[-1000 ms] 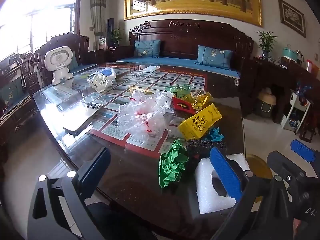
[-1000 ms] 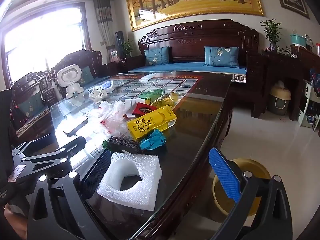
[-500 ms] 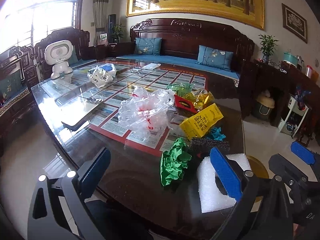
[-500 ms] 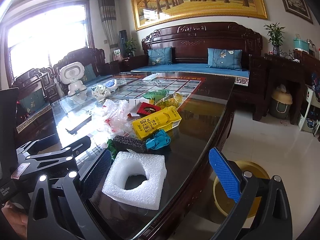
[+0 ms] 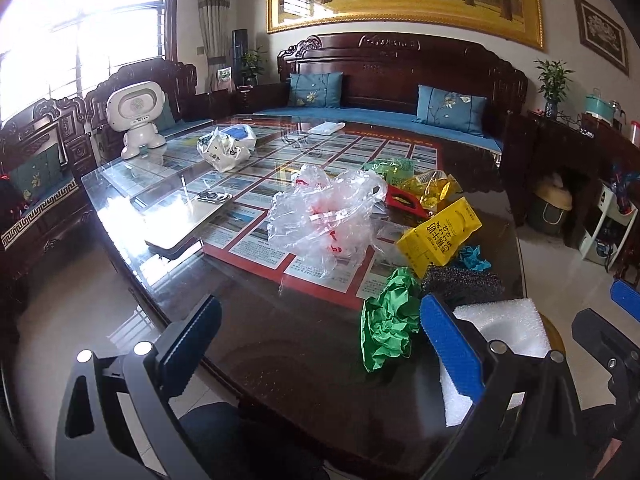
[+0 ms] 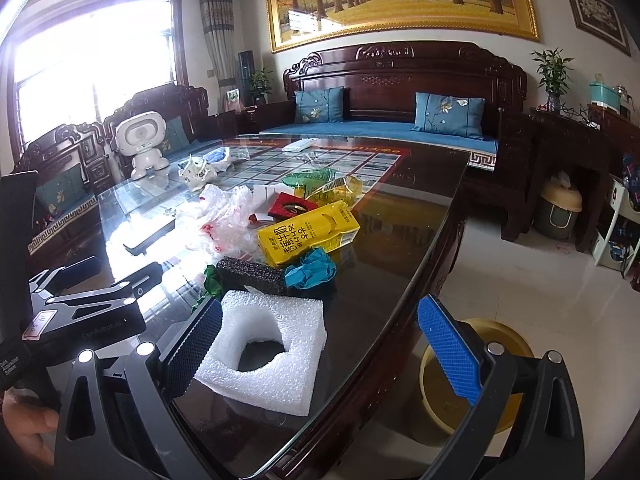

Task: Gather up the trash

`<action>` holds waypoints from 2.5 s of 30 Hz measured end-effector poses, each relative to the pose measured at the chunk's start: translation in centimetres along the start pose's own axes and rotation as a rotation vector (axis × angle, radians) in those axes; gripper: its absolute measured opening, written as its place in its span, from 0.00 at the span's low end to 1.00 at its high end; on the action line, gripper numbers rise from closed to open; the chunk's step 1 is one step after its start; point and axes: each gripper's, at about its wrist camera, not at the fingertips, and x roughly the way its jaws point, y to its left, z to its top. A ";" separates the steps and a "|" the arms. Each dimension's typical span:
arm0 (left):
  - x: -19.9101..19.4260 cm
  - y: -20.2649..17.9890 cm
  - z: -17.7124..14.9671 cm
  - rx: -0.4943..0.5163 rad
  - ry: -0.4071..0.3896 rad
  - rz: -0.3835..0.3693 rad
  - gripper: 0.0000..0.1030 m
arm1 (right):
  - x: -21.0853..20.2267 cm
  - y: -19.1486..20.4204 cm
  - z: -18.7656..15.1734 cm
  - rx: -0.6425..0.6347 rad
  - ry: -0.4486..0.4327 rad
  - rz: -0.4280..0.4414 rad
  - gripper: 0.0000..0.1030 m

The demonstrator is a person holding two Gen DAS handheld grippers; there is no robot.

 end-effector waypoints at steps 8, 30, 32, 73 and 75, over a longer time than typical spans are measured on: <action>2.3 0.5 -0.8 -0.008 0.055 -0.035 0.96 | 2.1 0.6 -0.8 -0.023 0.055 0.009 0.90; 6.4 -0.4 -1.8 0.054 0.145 -0.148 0.96 | 6.9 1.3 -1.8 -0.070 0.263 0.052 0.33; 6.5 -0.6 -1.9 0.065 0.148 -0.151 0.96 | 6.8 1.2 -1.7 -0.063 0.256 0.061 0.33; 8.3 0.0 0.0 0.017 0.154 -0.264 0.32 | 7.1 0.3 -1.3 -0.055 0.264 0.120 0.32; 7.5 0.3 0.3 0.010 0.131 -0.269 0.32 | 7.1 0.3 -1.2 -0.052 0.260 0.124 0.32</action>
